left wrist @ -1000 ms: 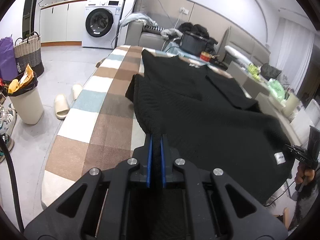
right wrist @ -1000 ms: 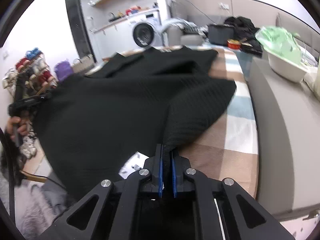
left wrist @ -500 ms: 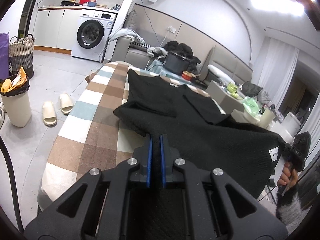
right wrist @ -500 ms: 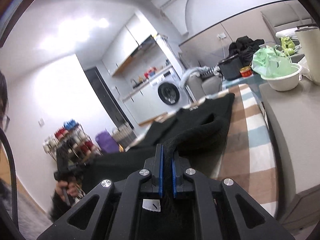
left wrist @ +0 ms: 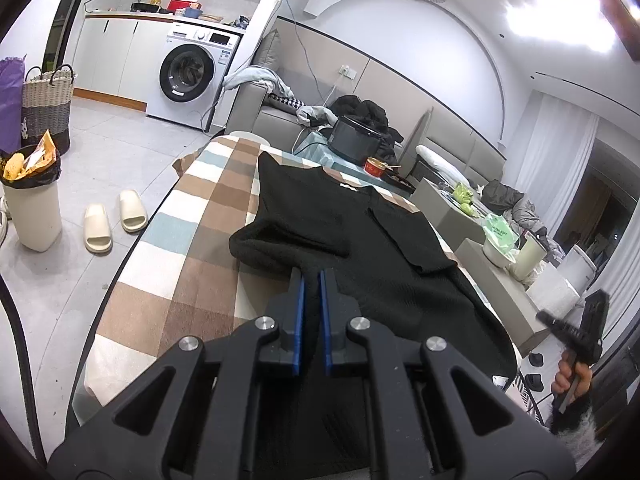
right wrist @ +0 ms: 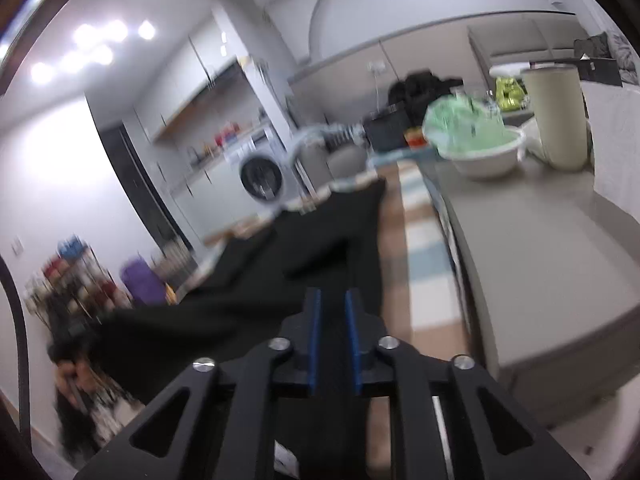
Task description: Fold small clothes
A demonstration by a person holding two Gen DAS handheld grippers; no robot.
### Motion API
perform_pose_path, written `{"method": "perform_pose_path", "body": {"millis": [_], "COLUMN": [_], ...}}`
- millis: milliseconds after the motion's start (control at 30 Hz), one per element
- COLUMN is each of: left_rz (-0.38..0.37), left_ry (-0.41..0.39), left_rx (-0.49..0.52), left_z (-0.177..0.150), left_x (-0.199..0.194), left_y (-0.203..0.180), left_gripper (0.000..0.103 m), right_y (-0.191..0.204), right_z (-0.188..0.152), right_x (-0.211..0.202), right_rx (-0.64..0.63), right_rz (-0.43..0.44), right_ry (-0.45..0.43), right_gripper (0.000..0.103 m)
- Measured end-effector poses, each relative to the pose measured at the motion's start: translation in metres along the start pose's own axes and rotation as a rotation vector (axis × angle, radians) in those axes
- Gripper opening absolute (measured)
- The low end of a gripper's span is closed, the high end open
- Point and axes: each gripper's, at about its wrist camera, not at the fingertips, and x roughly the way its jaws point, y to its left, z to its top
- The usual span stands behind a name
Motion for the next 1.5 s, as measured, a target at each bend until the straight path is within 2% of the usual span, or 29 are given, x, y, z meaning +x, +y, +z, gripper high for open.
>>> {"method": "perform_pose_path", "body": {"millis": [33, 67, 167, 267, 433, 567, 800, 1033, 1133, 1167, 1233, 1367, 1500], "left_rz": [0.005, 0.008, 0.018, 0.026, 0.038, 0.046, 0.062, 0.073, 0.076, 0.077, 0.077, 0.070, 0.031], "left_ry": [0.001, 0.002, 0.008, 0.014, 0.026, 0.032, 0.054, 0.072, 0.076, 0.078, 0.079, 0.077, 0.067], "left_rx": [0.001, 0.003, 0.003, 0.010, 0.016, 0.017, 0.022, 0.032, 0.031, 0.030, 0.029, 0.034, 0.024], "left_z": [0.001, 0.000, -0.002, -0.004, -0.008, -0.011, -0.018, -0.023, -0.023, -0.024, -0.023, -0.021, -0.015], "left_x": [0.002, 0.002, 0.003, 0.005, 0.009, 0.011, 0.017, 0.022, 0.023, 0.024, 0.025, 0.027, 0.028], "left_y": [0.000, 0.000, 0.001, 0.001, 0.002, 0.002, 0.003, 0.001, 0.002, 0.003, 0.002, 0.001, 0.002], "left_gripper": [0.005, 0.005, 0.005, 0.005, 0.005, 0.005, 0.005, 0.005, 0.005, 0.005, 0.005, 0.005, 0.005], "right_y": [0.001, 0.001, 0.002, 0.005, 0.008, 0.016, 0.015, 0.025, 0.024, 0.026, 0.026, 0.019, 0.006], "right_z": [-0.004, -0.010, -0.026, -0.043, -0.064, -0.072, -0.068, -0.075, -0.077, -0.079, -0.078, -0.063, -0.037], "right_x": [0.004, 0.010, 0.028, 0.040, 0.049, 0.045, 0.046, 0.050, 0.047, 0.046, 0.045, 0.034, 0.022], "right_rx": [-0.018, -0.040, -0.098, -0.150, -0.211, -0.270, -0.262, -0.269, -0.291, -0.317, -0.322, -0.217, -0.028], "right_rz": [-0.025, -0.044, -0.030, -0.043, -0.001, -0.016, -0.040, 0.044, 0.028, -0.007, -0.013, 0.082, 0.246], "right_ry": [0.035, 0.093, 0.227, 0.310, 0.351, 0.333, 0.322, 0.306, 0.291, 0.281, 0.269, 0.156, -0.008], "right_gripper": [0.032, 0.043, 0.045, 0.045, 0.044, 0.045, 0.044, 0.042, 0.023, 0.012, 0.007, 0.006, 0.006]}}
